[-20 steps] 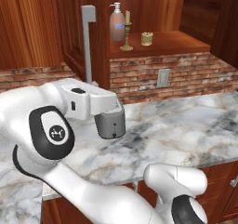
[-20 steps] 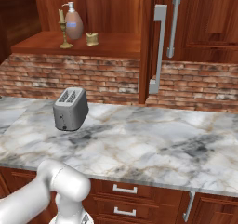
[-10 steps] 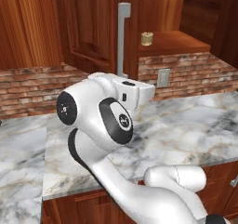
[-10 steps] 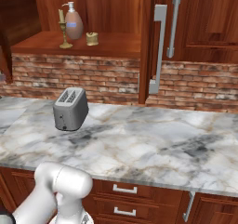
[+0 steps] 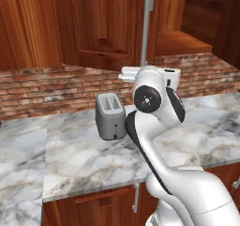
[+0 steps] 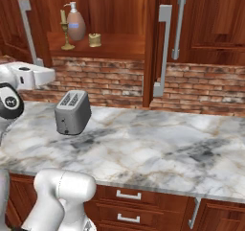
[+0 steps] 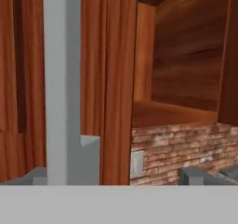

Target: Pick the candle and candle from the dining table and place them in the open cabinet. Close the cabinet after placing the objects.

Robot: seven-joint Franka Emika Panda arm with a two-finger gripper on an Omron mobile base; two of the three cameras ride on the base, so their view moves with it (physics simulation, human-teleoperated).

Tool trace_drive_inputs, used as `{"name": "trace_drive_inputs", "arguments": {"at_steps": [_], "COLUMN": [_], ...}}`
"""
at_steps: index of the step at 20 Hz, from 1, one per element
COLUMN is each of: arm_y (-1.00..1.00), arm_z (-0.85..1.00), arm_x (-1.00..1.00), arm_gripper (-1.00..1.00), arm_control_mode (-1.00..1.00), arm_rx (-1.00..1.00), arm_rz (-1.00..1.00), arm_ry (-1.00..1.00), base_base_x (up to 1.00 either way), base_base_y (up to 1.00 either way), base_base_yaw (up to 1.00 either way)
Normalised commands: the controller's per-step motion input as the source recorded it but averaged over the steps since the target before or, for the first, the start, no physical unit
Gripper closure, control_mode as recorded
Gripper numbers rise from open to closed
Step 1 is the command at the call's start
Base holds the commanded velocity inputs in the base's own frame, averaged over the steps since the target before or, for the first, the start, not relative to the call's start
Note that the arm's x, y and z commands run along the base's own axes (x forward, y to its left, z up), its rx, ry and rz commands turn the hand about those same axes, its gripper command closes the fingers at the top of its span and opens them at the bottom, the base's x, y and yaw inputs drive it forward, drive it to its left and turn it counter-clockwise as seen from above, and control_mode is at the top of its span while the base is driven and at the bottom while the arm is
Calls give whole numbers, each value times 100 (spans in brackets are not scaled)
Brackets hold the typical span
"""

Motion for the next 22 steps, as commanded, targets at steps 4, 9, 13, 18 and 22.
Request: {"name": "trace_drive_inputs", "arguments": {"at_steps": [4, 9, 13, 18, 22], "arm_y": [-88, -56, -36, -28, -26], "arm_z": [-12, -23, -28, -39, -41], "arm_x": [100, 100, 100, 100, 100], "arm_gripper": [-100, -100, -100, -100, -100], "arm_control_mode": [-100, -100, -100, -100, -100], "arm_rx": [-2, -1, -4, -6, -5], "arm_rz": [23, 18, 7, 2, 0], "arm_ry": [3, 0, 0, 0, 0], "base_base_x": [0, 0, 0, 0, 0], "base_base_y": [0, 0, 0, 0, 0], "base_base_yaw": [0, 0, 0, 0, 0]}}
